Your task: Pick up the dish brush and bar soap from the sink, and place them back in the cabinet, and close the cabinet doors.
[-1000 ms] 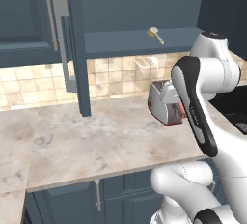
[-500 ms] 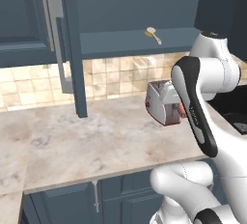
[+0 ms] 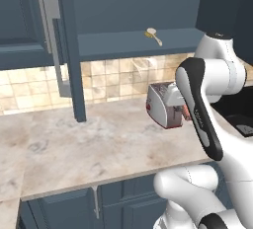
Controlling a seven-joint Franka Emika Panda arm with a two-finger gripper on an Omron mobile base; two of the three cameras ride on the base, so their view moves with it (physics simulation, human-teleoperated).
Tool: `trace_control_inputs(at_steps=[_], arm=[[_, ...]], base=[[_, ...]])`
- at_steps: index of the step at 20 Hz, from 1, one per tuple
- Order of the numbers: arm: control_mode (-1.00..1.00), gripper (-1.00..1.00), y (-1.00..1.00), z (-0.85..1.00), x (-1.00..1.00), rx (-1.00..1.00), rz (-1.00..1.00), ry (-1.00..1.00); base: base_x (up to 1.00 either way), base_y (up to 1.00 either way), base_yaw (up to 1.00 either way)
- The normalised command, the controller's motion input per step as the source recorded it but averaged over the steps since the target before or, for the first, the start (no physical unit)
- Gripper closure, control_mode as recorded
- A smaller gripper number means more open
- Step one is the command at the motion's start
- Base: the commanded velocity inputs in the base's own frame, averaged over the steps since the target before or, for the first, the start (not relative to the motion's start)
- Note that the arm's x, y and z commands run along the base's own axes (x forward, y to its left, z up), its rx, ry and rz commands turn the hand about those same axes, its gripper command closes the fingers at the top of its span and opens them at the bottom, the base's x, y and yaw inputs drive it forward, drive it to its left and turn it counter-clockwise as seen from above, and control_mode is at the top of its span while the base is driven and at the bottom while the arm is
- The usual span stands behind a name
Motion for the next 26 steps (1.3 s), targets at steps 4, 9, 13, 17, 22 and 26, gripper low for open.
trace_control_inputs(at_steps=[4,9,13,17,22,26], arm=[[1.0,1.0,0.0,0.0,0.0,0.0,0.0,0.0],[1.0,1.0,0.0,0.0,0.0,0.0,0.0,0.0],[1.0,1.0,0.0,0.0,0.0,0.0,0.0,0.0],[1.0,1.0,0.0,0.0,0.0,0.0,0.0,0.0],[1.0,1.0,0.0,0.0,0.0,0.0,0.0,0.0],[1.0,1.0,0.0,0.0,0.0,0.0,0.0,0.0]], base=[[0.27,-0.18,0.0],[0.39,-0.08,0.0],[0.48,-0.01,0.0],[0.41,0.0,0.0],[0.32,0.0,0.0],[0.03,0.0,0.0]])
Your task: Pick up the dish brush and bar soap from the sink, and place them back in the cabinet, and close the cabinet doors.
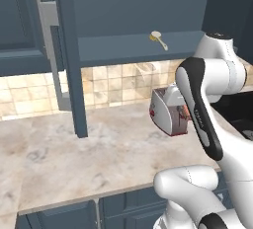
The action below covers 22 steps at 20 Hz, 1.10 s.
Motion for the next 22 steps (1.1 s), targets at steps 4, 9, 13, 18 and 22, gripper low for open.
trace_control_inputs(at_steps=[4,9,13,18,22], arm=[[1.0,1.0,0.0,0.0,0.0,0.0,0.0,0.0],[1.0,1.0,0.0,0.0,0.0,0.0,0.0,0.0],[1.0,1.0,0.0,0.0,0.0,0.0,0.0,0.0],[-1.0,1.0,0.0,0.02,0.0,0.0,0.0,0.0],[-1.0,1.0,0.0,0.18,0.0,0.0,0.0,-0.01]], base=[[0.0,0.0,0.0],[0.0,0.0,0.0],[-0.02,0.0,0.0],[0.0,0.0,0.0],[0.0,0.0,0.0]])
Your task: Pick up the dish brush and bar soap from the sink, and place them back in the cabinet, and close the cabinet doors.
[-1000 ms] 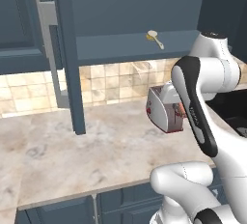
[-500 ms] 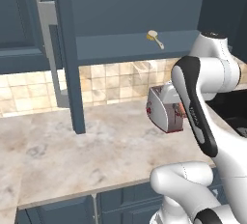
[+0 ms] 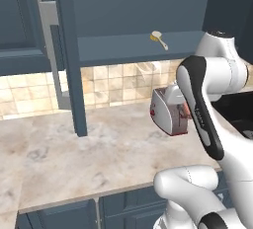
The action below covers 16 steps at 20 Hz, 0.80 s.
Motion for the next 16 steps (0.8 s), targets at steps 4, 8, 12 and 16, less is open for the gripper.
trace_control_inputs(at_steps=[4,8,12,16], arm=[[-1.0,1.0,0.0,0.39,0.05,0.0,0.0,-0.05],[-1.0,1.0,0.06,0.46,0.21,0.0,0.02,-0.04],[-1.0,1.0,0.1,0.4,0.14,0.0,0.02,-0.03],[-1.0,1.0,0.06,0.32,0.04,0.0,0.03,-0.07]], base=[[0.0,0.0,0.0],[0.0,0.0,0.0],[0.0,0.0,0.0],[0.0,0.0,0.0]])
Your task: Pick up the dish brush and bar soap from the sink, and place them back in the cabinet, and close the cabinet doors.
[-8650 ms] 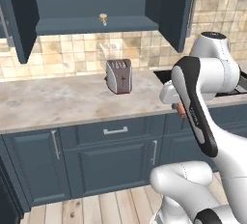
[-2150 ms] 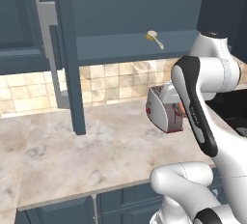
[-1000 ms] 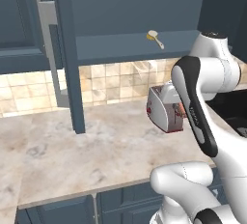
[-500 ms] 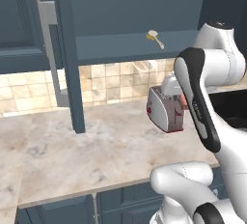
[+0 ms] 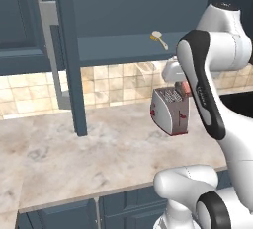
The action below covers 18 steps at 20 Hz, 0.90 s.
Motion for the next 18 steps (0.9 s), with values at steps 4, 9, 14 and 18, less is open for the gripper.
trace_control_inputs(at_steps=[4,9,14,18], arm=[[-1.0,1.0,0.0,0.21,0.07,0.0,0.01,-0.11],[-1.0,1.0,0.0,0.14,0.05,0.0,0.0,-0.13],[-1.0,1.0,0.0,0.14,0.05,0.0,0.0,-0.14],[-1.0,1.0,0.0,0.18,0.15,0.0,0.0,-0.12]], base=[[0.0,0.0,0.0],[0.0,0.0,0.0],[0.0,0.0,0.0],[0.0,0.0,0.0]])
